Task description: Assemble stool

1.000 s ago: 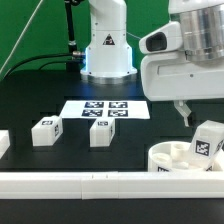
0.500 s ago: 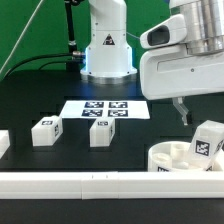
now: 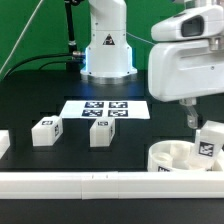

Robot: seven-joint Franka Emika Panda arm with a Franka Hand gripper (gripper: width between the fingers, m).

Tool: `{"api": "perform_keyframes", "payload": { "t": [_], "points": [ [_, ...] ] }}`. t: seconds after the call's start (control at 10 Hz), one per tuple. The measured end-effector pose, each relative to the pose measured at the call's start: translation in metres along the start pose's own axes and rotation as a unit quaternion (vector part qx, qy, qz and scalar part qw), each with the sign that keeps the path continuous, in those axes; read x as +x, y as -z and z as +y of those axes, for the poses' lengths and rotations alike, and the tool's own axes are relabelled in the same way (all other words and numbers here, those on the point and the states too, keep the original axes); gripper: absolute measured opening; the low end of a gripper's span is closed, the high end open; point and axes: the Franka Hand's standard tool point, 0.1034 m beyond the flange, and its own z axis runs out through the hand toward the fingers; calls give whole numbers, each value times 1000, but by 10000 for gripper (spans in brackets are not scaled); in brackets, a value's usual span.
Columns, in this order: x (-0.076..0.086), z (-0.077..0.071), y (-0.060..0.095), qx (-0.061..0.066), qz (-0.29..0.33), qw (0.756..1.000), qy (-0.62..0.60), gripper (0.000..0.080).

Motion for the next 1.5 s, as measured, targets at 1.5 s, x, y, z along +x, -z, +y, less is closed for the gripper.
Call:
{"api": "perform_keyframes", "payload": {
  "t": [1.5],
  "points": [
    [13, 0, 20, -54, -52, 879, 470, 649]
  ]
}}
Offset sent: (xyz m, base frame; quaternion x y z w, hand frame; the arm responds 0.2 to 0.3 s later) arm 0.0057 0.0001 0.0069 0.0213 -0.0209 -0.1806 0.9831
